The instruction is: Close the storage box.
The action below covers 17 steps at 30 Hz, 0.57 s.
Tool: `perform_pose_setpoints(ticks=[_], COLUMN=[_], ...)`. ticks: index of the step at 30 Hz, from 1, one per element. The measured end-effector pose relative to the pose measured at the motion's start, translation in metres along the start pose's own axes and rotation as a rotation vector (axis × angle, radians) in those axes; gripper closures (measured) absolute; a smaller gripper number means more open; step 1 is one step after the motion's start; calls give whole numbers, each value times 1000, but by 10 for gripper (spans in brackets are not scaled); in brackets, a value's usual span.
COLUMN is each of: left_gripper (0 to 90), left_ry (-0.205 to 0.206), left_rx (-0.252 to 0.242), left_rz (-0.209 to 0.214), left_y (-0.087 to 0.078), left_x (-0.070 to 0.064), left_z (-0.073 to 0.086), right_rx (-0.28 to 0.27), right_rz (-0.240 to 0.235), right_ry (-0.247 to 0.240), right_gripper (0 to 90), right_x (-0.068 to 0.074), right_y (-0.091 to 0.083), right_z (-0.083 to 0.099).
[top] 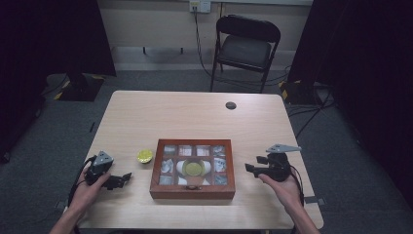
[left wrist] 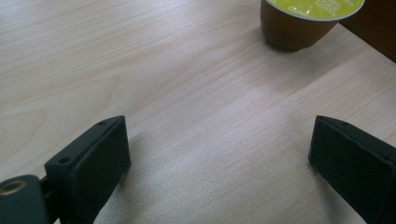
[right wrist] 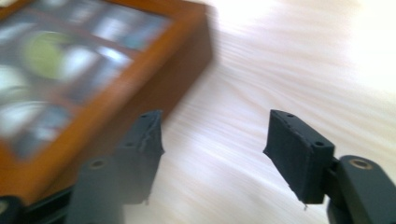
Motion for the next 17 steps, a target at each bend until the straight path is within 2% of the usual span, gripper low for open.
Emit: perform_pose_setpoints(ticks=[2,4,7,9,12,14,17], left_gripper=[11,0,0,0,0,0,0], left_ry=[-17,-19,-21,-21,-22,-21,-22], left_rx=[20,21,21,21,22,21,22], left_rz=[-18,-20,-21,-22,-24,-22,-23], left_y=[1,1,1,1,1,1,1], left_x=[2,3,3,3,3,2,2], left_z=[2,2,2,2,2,2,2], right_rx=[19,45,109,93,63,25,-25], right_rz=[49,74,150,193,225,285,299], right_ry=[37,70,75,70,71,26,28], right_gripper=[317,296,272,267,208,181,164], right_x=[-21,-34,-51,-57,-59,-62,-63], right_y=[3,7,15,16,17,19,19], right_z=[9,18,34,36,36,38,40])
Point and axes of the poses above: each handheld gripper's, and its own axes: y roughly forward along the jaws, z roughly out of its underside, x roughly to its left, the point moved 10 cm from there along y, roughly forward along the jaws, and after that the axes turned 10 degrees about y, right-handed, at the moved point
